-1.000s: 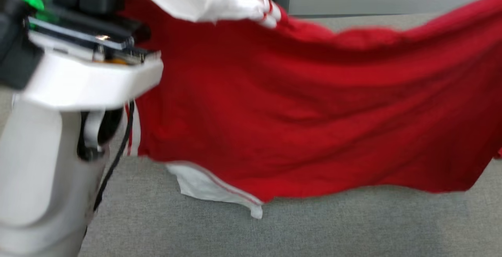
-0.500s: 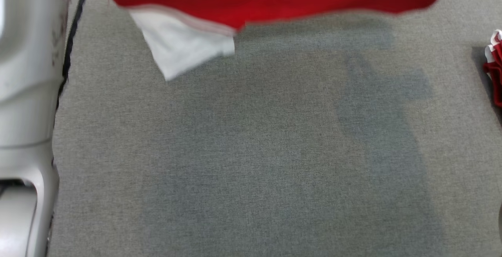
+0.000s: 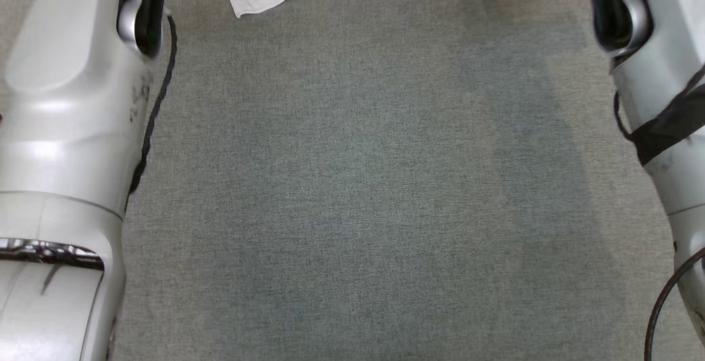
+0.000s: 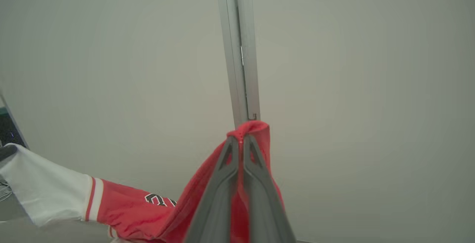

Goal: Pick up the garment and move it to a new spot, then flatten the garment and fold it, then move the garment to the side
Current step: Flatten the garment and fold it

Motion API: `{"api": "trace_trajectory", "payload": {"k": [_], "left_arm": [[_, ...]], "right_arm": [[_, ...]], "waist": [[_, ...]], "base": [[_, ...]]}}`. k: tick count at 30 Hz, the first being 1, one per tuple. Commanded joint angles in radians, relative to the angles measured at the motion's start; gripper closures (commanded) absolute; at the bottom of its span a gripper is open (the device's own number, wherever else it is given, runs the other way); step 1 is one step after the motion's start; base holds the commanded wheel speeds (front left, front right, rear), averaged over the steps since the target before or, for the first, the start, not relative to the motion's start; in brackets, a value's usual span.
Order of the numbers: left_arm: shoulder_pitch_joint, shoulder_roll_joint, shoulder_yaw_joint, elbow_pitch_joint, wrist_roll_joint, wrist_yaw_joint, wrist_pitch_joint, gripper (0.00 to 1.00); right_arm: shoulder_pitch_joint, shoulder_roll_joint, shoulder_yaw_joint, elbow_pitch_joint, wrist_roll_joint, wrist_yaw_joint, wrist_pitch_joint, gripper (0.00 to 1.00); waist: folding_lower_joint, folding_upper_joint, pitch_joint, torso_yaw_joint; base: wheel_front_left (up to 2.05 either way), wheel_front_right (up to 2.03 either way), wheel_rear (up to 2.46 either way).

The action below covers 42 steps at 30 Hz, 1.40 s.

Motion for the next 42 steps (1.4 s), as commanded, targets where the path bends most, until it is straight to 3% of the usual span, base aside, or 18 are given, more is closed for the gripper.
{"api": "trace_trajectory", "payload": {"k": [1, 7, 11, 21, 28, 35, 42], "left_arm": [[0.019, -0.001, 0.017, 0.021, -0.017, -0.007, -0.008, 1.00], [0.121, -0.005, 0.061, -0.002, -0.026, -0.008, -0.008, 1.00], [0.254, -0.008, 0.120, -0.089, -0.029, -0.013, -0.008, 1.00], [0.694, -0.012, 0.214, -0.398, 0.031, -0.027, -0.008, 1.00], [1.037, -0.018, 0.223, -0.685, 0.068, 0.006, -0.004, 1.00], [1.313, -0.009, 0.195, -1.034, 0.089, 0.077, 0.162, 1.00], [1.500, 0.011, 0.167, -1.349, 0.117, 0.138, 0.356, 1.00]], "right_arm": [[0.007, -0.001, 0.032, 0.028, 0.029, 0.000, -0.020, 1.00], [0.083, -0.004, 0.100, 0.040, 0.086, 0.000, -0.039, 1.00], [0.224, -0.030, 0.066, -0.061, 0.114, 0.000, -0.039, 1.00], [0.710, -0.074, -0.046, -0.350, 0.075, 0.000, -0.039, 1.00], [0.992, -0.080, -0.111, -0.463, 0.062, 0.000, -0.038, 1.00], [1.216, -0.078, -0.213, -0.611, 0.035, 0.000, 0.047, 1.00], [1.409, -0.019, -0.298, -0.807, -0.014, 0.000, 0.187, 1.00]], "waist": [[0.0000, 0.0000, 0.021, 0.005], [0.0000, 0.0000, 0.028, 0.001], [0.0000, 0.0000, 0.005, 0.003], [0.0000, 0.0000, -0.121, 0.005], [0.0000, 0.0000, -0.240, 0.013], [0.0000, 0.0000, -0.335, 0.031], [0.0000, 0.0000, -0.387, 0.041]], "base": [[0.00, 0.00, 0.00], [0.00, 0.00, 0.00], [0.00, 0.00, 0.00], [0.00, 0.00, 0.00], [0.00, 0.00, 0.00], [0.00, 0.00, 0.00], [0.00, 0.00, 0.00]]}}
